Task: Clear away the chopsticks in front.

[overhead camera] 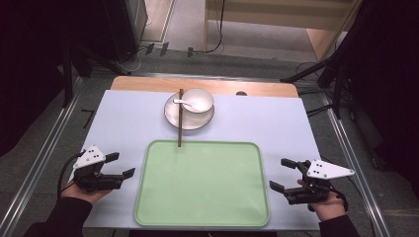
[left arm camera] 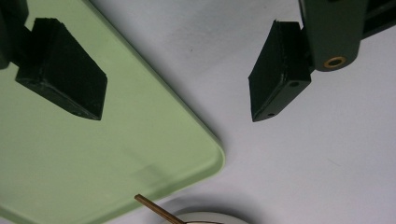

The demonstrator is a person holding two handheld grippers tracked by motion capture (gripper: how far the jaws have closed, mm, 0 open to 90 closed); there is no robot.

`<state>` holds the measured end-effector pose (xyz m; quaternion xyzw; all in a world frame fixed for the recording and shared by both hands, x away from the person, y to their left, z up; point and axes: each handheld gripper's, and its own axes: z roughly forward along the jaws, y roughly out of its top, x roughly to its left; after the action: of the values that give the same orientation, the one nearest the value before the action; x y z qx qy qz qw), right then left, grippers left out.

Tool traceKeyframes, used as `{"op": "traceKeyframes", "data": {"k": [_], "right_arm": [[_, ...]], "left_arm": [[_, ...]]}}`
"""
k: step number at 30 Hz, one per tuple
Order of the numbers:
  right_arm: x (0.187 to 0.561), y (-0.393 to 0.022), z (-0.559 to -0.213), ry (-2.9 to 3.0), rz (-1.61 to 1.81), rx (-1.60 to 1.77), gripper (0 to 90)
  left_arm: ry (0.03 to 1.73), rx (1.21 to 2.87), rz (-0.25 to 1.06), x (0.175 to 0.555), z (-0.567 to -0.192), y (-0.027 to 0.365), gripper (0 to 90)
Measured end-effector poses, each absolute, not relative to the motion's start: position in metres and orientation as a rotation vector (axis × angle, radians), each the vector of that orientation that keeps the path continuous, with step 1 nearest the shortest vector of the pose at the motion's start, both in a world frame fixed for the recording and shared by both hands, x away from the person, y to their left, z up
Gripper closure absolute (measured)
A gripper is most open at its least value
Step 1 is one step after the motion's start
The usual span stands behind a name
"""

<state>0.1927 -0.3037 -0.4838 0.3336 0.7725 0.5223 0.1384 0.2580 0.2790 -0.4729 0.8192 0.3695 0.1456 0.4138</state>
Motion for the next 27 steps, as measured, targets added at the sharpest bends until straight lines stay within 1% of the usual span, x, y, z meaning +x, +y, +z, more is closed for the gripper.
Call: {"op": "traceKeyframes", "data": {"k": [2, 3, 8, 9, 10, 11, 12, 14, 16, 20, 21, 22, 24, 25, 26, 27], "right_arm": [[0.192, -0.304, -0.484, 2.236, 1.505, 0.967, 14.1], [0.191, -0.304, -0.484, 2.232, 1.507, 0.968, 14.1], [0.191, -0.304, -0.484, 2.234, 1.51, 0.965, 14.1], [0.191, -0.304, -0.484, 2.236, 1.511, 0.961, 14.1], [0.191, -0.304, -0.484, 2.236, 1.511, 0.961, 14.1], [0.191, -0.303, -0.484, 2.24, 1.51, 0.961, 14.1], [0.191, -0.303, -0.484, 2.24, 1.51, 0.961, 14.1], [0.191, -0.303, -0.484, 2.24, 1.509, 0.96, 14.1], [0.191, -0.303, -0.484, 2.239, 1.51, 0.961, 14.1], [0.191, -0.302, -0.484, 2.244, 1.509, 0.956, 14.1], [0.191, -0.302, -0.484, 2.243, 1.51, 0.958, 14.1], [0.191, -0.303, -0.484, 2.241, 1.51, 0.959, 14.1], [0.191, -0.303, -0.484, 2.239, 1.51, 0.961, 14.1], [0.191, -0.304, -0.484, 2.232, 1.51, 0.966, 14.1], [0.191, -0.304, -0.484, 2.232, 1.51, 0.966, 14.1], [0.191, -0.304, -0.484, 2.232, 1.51, 0.965, 14.1]], "left_arm": [[0.924, 2.058, 0.358, 0.259, -0.472, 0.279, 23.0], [0.929, 2.055, 0.34, 0.26, -0.471, 0.278, 22.9], [0.947, 2.034, 0.332, 0.26, -0.468, 0.278, 20.7], [0.972, 2.009, 0.304, 0.262, -0.466, 0.279, 21.0], [0.972, 2.009, 0.304, 0.262, -0.466, 0.279, 21.6], [0.99, 1.991, 0.282, 0.264, -0.466, 0.28, 23.9], [0.992, 1.987, 0.263, 0.265, -0.466, 0.279, 23.9], [0.991, 2.011, 0.254, 0.268, -0.464, 0.277, 26.2], [0.971, 2.012, 0.239, 0.272, -0.464, 0.274, 35.0], [0.959, 2.026, 0.223, 0.282, -0.461, 0.265, 40.8], [0.972, 2.027, 0.192, 0.288, -0.458, 0.26, 41.6], [0.972, 2.027, 0.192, 0.288, -0.458, 0.26, 42.4], [0.985, 2.049, 0.174, 0.293, -0.456, 0.254, 41.2], [1.019, 2.08, 0.194, 0.301, -0.453, 0.248, 40.3], [1.019, 2.08, 0.194, 0.301, -0.453, 0.248, 40.6], [1.016, 2.084, 0.229, 0.306, -0.451, 0.244, 40.6]]}}
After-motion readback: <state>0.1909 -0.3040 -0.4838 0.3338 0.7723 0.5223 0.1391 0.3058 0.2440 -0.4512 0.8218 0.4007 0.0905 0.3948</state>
